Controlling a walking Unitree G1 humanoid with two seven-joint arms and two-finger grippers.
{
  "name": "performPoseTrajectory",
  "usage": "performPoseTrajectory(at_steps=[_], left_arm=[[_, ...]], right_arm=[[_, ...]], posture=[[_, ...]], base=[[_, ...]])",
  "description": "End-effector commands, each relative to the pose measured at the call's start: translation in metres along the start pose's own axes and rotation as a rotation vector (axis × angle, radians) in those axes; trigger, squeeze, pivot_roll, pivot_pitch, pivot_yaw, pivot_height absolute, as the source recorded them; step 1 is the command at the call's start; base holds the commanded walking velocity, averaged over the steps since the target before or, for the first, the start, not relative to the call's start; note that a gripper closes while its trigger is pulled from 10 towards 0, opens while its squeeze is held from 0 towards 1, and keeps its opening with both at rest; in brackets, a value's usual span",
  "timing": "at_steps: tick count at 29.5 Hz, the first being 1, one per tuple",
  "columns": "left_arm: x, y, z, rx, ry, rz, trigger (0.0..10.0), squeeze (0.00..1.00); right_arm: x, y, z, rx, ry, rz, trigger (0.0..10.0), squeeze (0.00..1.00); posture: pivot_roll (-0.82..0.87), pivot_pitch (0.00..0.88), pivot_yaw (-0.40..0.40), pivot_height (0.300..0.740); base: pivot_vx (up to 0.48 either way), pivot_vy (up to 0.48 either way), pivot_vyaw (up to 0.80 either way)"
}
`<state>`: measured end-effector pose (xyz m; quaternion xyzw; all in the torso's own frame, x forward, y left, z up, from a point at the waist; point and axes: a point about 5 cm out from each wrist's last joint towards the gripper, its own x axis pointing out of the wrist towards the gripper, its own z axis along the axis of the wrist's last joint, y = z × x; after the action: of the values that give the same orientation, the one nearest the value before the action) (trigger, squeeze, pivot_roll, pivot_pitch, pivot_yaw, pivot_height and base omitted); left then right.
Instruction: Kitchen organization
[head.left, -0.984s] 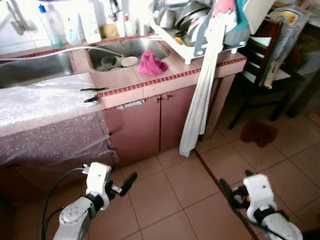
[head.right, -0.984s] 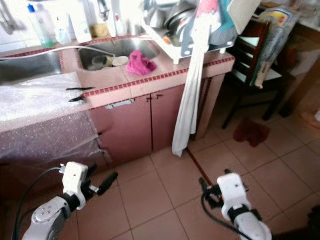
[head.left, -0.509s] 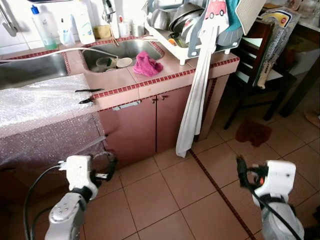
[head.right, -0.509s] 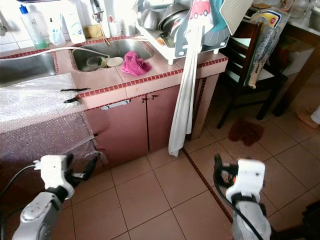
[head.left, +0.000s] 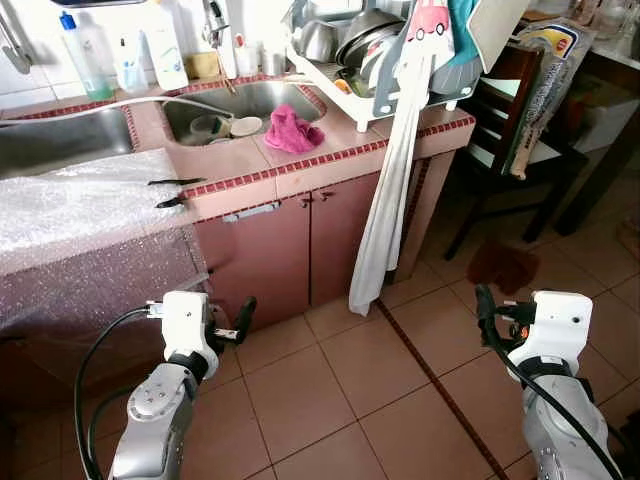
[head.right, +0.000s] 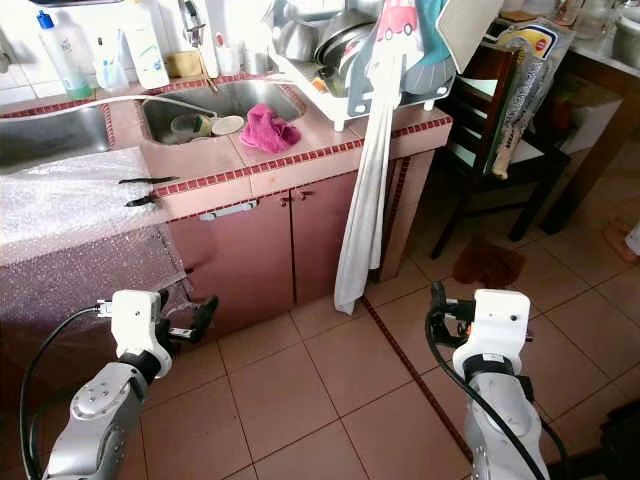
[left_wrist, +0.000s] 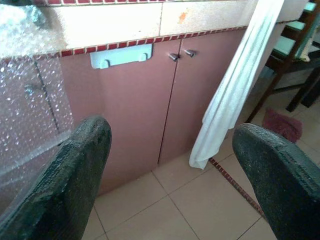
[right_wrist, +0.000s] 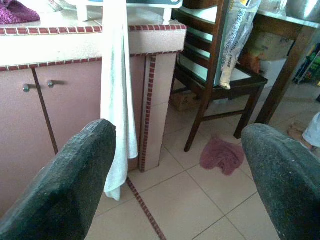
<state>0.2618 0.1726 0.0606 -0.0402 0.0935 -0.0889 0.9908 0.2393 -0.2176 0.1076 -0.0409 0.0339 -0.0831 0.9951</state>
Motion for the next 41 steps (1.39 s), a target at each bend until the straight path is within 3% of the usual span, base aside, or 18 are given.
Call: performPoseTrajectory(at_steps=[1,8,21,33,41], left_arm=[[0.001,-0.002,0.003,-0.002,-0.002,-0.001,10.0,0.00],[0.001,-0.003,0.017,0.048,-0.061,0.013,10.0,0.00],[-0.007,0.005,0.010,0.091,-0.037,0.048,10.0,0.00],[0.000,-0.001,0.010,0.092,-0.018,0.051,10.0,0.00],[0.002,-0.002,0.010,0.102,-0.010,0.043,10.0,0.00]], right_arm=[[0.001,-0.001,-0.004,-0.004,0.024,-0.002,10.0,0.00],[0.013,0.000,0.005,-0.034,-0.013,0.028,10.0,0.00],[0.017,-0.002,0.006,-0.034,-0.016,0.017,10.0,0.00],[0.021,-0.005,0.006,-0.050,-0.015,0.005,10.0,0.00],[0.023,-0.006,0.006,-0.053,-0.010,-0.013,10.0,0.00]], posture=[[0.01,0.000,-0.008,0.740],[0.02,0.000,-0.012,0.740],[0.02,0.000,-0.019,0.740],[0.02,0.000,-0.017,0.740],[0.01,0.000,-0.009,0.740]], base=[[0.000,0.000,0.00],[0.000,0.000,0.00],[0.000,0.000,0.00],[0.000,0.000,0.00],[0.000,0.355,0.00]])
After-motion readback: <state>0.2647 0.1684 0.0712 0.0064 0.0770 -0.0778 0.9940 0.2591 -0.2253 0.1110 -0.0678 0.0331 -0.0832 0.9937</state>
